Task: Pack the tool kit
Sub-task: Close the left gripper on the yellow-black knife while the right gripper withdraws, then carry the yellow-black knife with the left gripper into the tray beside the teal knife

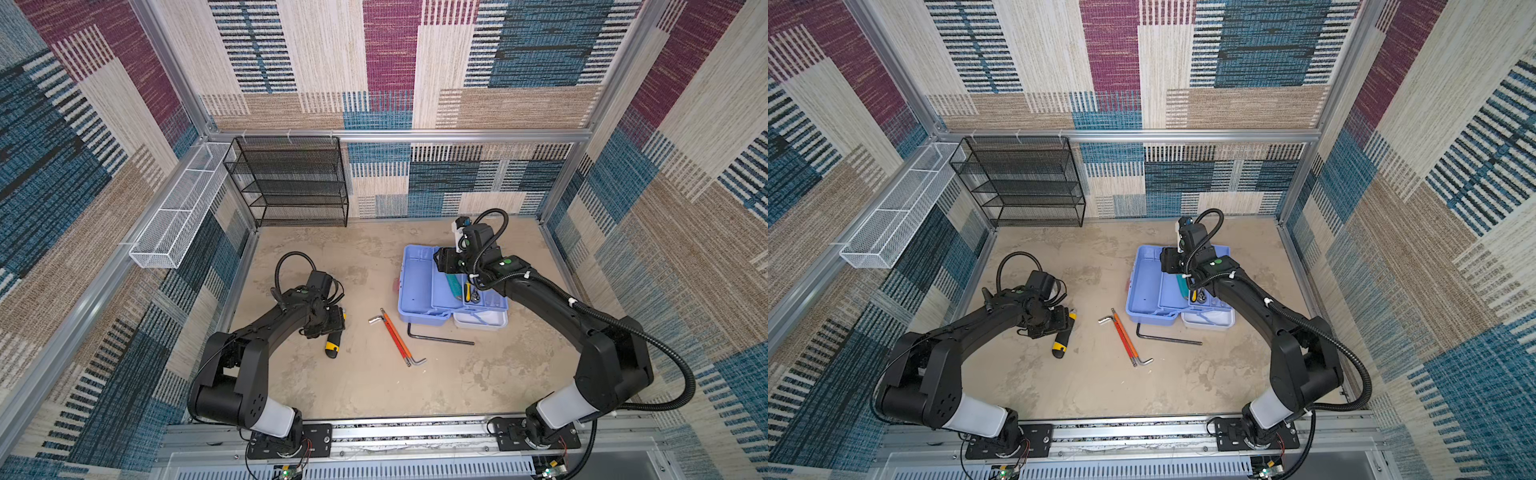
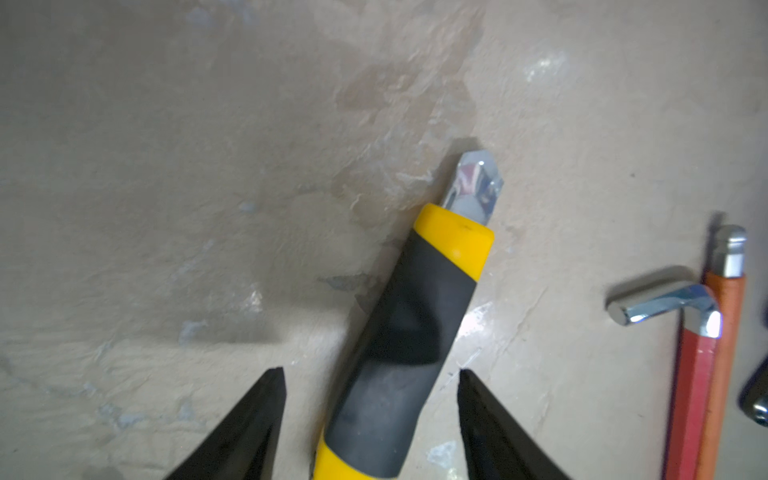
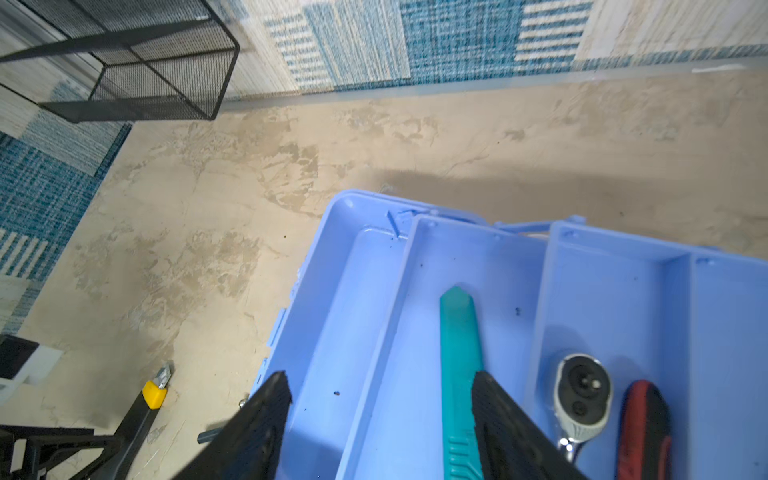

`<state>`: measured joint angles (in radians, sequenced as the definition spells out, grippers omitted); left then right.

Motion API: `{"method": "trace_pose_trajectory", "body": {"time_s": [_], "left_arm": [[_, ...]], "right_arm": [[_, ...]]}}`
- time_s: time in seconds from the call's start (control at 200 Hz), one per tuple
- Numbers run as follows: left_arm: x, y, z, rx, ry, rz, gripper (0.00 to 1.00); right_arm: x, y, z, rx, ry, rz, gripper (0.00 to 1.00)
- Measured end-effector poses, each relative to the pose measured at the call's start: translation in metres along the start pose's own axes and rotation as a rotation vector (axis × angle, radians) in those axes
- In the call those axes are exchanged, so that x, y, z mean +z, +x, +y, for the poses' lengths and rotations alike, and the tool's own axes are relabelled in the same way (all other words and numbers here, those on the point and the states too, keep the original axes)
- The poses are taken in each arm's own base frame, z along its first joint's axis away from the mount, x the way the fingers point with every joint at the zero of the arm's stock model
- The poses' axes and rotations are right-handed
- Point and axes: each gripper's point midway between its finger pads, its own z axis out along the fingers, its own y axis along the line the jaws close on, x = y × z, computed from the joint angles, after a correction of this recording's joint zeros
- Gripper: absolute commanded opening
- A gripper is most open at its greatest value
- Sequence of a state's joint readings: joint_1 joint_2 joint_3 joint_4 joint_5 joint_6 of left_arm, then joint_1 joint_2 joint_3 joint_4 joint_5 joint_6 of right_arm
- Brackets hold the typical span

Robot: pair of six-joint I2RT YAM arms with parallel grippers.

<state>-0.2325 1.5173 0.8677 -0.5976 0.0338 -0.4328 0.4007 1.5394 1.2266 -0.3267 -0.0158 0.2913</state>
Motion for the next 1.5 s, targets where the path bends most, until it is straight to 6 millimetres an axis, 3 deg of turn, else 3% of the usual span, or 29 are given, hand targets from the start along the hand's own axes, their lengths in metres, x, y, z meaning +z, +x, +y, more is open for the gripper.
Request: {"method": "trace_pose_trajectory", "body": {"time_s": [0.265, 0.391, 0.586, 1.022, 1.272, 1.503], "left_arm": [[0.013, 0.004, -0.007, 0.022, -0.01, 0.056, 0.57], [0.019, 0.003, -0.006, 0.03, -0.038, 0.067, 0.53], [0.022, 0.004, -0.003, 0.034, -0.066, 0.074, 0.53], [0.021, 0.005, -0.001, 0.02, -0.073, 0.07, 0.16], [0.014, 0.001, -0.013, 0.012, -0.019, 0.072, 0.08], [-0.008, -0.025, -0.039, -0.015, 0.075, 0.013, 0.05]], "right_arm": [[-0.018, -0.022, -0.045, 0.025, 0.075, -0.083, 0.84], [-0.021, -0.019, -0.057, 0.014, 0.092, -0.082, 0.85], [-0.029, -0.005, -0.101, 0.074, 0.162, -0.068, 0.85], [-0.032, 0.011, -0.119, 0.101, 0.171, -0.054, 0.87], [-0.031, 0.026, -0.129, 0.125, 0.158, -0.04, 0.88], [-0.032, 0.035, -0.145, 0.167, 0.143, -0.039, 0.88]]}}
